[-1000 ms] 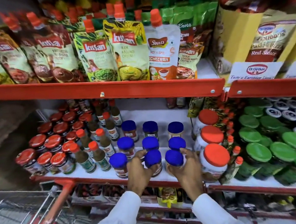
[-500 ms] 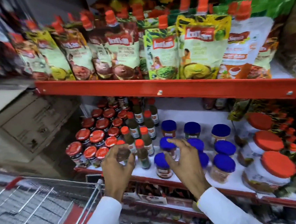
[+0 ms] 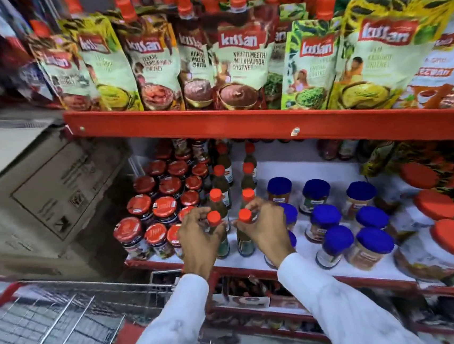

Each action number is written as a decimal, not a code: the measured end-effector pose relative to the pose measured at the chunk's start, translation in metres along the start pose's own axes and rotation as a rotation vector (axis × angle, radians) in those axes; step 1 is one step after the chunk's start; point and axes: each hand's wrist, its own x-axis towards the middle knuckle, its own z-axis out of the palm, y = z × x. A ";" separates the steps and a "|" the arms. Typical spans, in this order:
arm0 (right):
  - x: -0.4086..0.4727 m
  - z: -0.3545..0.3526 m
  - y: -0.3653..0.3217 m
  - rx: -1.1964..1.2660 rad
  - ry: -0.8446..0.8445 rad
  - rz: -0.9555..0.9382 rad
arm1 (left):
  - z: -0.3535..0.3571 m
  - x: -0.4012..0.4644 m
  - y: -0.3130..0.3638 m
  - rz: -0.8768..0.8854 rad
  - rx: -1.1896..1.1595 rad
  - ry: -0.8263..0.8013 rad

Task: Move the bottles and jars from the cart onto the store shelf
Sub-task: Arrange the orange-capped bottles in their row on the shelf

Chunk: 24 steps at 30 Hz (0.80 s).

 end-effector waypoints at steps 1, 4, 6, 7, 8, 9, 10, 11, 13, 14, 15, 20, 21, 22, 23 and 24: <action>0.000 0.000 0.000 0.013 0.000 0.006 | -0.002 0.002 0.000 -0.007 -0.024 -0.018; 0.000 -0.003 0.000 0.057 -0.007 0.034 | -0.010 0.008 0.001 -0.021 -0.082 -0.096; -0.001 -0.004 0.004 0.107 -0.021 0.061 | -0.014 0.011 -0.002 -0.032 -0.110 -0.150; -0.002 -0.005 0.006 0.121 -0.031 0.073 | -0.015 0.012 -0.003 -0.034 -0.127 -0.170; -0.003 -0.005 0.008 0.124 -0.035 0.075 | -0.016 0.011 -0.004 -0.035 -0.147 -0.185; -0.005 -0.005 0.009 0.123 -0.034 0.071 | -0.017 0.011 -0.005 -0.034 -0.165 -0.193; -0.007 -0.005 0.010 0.119 -0.027 0.059 | -0.018 0.011 -0.008 -0.031 -0.177 -0.197; -0.010 -0.005 0.010 0.112 -0.016 0.052 | -0.018 0.010 -0.009 -0.025 -0.181 -0.194; -0.015 -0.002 0.007 0.100 0.022 0.059 | -0.015 0.007 -0.014 -0.027 -0.160 -0.164; -0.017 0.001 0.006 0.102 0.050 0.071 | -0.014 0.006 -0.015 -0.045 -0.145 -0.144; -0.018 0.004 0.005 0.110 0.078 0.079 | -0.012 0.005 -0.014 -0.065 -0.130 -0.127; -0.017 0.006 0.008 0.177 0.098 0.105 | -0.007 0.008 -0.011 -0.074 -0.140 -0.116; -0.017 0.005 0.008 0.185 0.090 0.106 | -0.008 0.010 -0.012 -0.073 -0.143 -0.128; -0.017 0.003 0.009 0.194 0.083 0.107 | -0.007 0.013 -0.014 -0.078 -0.149 -0.140; -0.018 0.002 0.009 0.204 0.077 0.106 | -0.007 0.014 -0.016 -0.090 -0.156 -0.155; -0.018 0.001 0.009 0.211 0.071 0.108 | -0.007 0.016 -0.017 -0.099 -0.159 -0.172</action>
